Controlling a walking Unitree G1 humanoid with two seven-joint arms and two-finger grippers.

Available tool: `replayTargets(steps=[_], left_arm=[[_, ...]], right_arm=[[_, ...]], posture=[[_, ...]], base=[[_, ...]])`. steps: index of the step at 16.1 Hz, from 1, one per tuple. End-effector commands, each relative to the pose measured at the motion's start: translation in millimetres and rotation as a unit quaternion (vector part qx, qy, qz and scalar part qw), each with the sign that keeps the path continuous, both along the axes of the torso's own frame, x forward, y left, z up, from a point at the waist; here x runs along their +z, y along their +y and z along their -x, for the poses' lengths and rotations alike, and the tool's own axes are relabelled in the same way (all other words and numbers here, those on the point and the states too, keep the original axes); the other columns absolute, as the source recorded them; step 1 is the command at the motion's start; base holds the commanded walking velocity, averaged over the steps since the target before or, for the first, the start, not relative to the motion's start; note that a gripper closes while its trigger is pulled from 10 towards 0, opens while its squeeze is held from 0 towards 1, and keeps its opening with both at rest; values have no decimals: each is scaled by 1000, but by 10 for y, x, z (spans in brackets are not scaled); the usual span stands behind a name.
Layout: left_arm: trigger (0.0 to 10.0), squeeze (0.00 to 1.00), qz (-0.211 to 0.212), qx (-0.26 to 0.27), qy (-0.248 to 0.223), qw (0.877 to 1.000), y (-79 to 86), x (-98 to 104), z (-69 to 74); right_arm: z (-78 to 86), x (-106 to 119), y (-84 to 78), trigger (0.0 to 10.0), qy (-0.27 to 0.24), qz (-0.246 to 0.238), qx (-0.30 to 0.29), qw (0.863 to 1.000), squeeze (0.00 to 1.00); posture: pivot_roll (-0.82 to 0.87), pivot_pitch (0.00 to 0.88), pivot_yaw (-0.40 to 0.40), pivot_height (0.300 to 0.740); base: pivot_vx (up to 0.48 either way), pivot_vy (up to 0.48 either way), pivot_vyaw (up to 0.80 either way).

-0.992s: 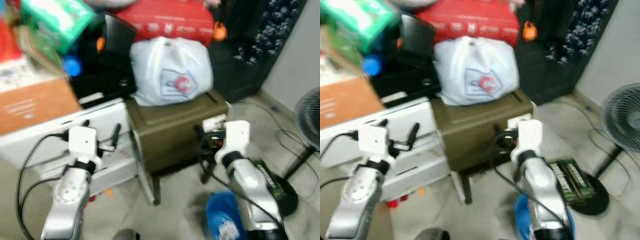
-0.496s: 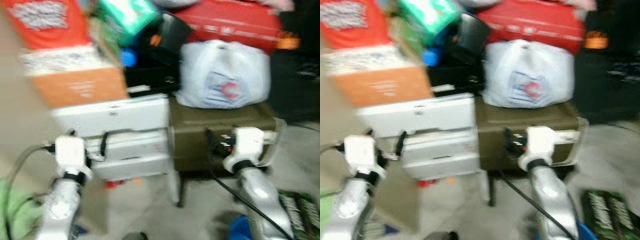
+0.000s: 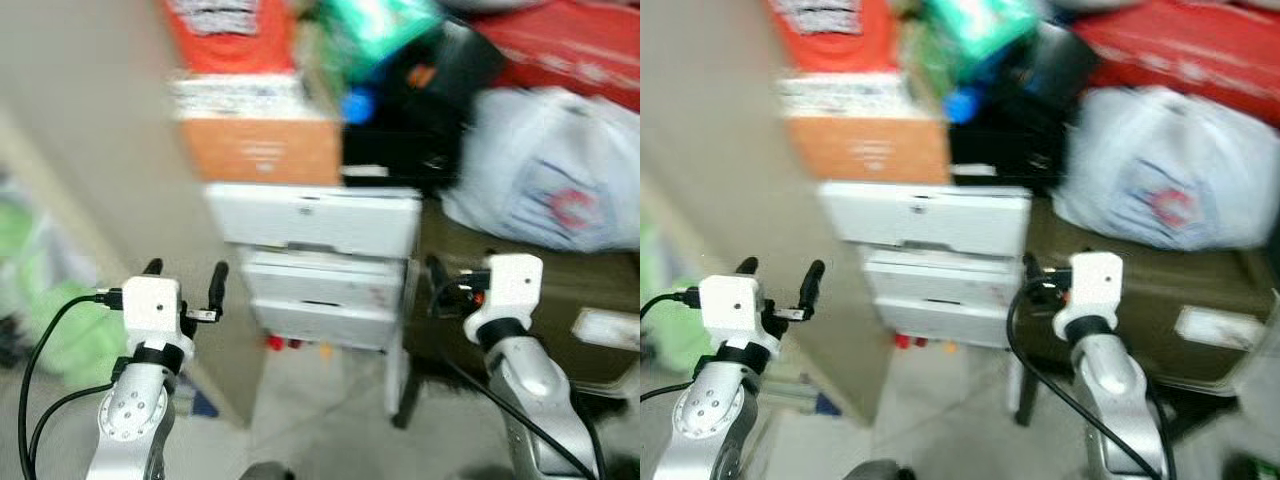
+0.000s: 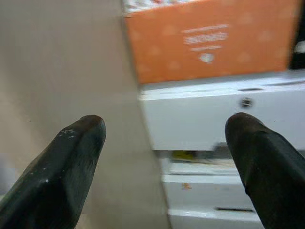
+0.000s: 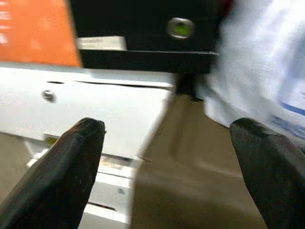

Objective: Clean up the room

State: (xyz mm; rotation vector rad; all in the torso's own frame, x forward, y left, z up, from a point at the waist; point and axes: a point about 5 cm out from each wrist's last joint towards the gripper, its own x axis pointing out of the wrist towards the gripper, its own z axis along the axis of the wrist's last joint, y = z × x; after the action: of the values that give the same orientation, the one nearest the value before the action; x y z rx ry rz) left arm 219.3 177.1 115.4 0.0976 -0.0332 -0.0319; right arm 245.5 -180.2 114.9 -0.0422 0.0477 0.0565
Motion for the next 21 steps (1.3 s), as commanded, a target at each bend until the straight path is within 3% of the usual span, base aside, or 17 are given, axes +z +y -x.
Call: replayTargets(steps=[1,21], left_arm=[[10000,0,-12,13,-14,1000,61,44,-9],[10000,0,-2,13,-18,1000,12,24,-39]], right_arm=[[-33,76,87,10000,-18,-5,15,1000,0],[-113,115,100,10000,-25,0,43,999,0]], posture=[[-70,0,40,740],[-66,0,21,740]], base=[[0,0,800],[0,0,783]])
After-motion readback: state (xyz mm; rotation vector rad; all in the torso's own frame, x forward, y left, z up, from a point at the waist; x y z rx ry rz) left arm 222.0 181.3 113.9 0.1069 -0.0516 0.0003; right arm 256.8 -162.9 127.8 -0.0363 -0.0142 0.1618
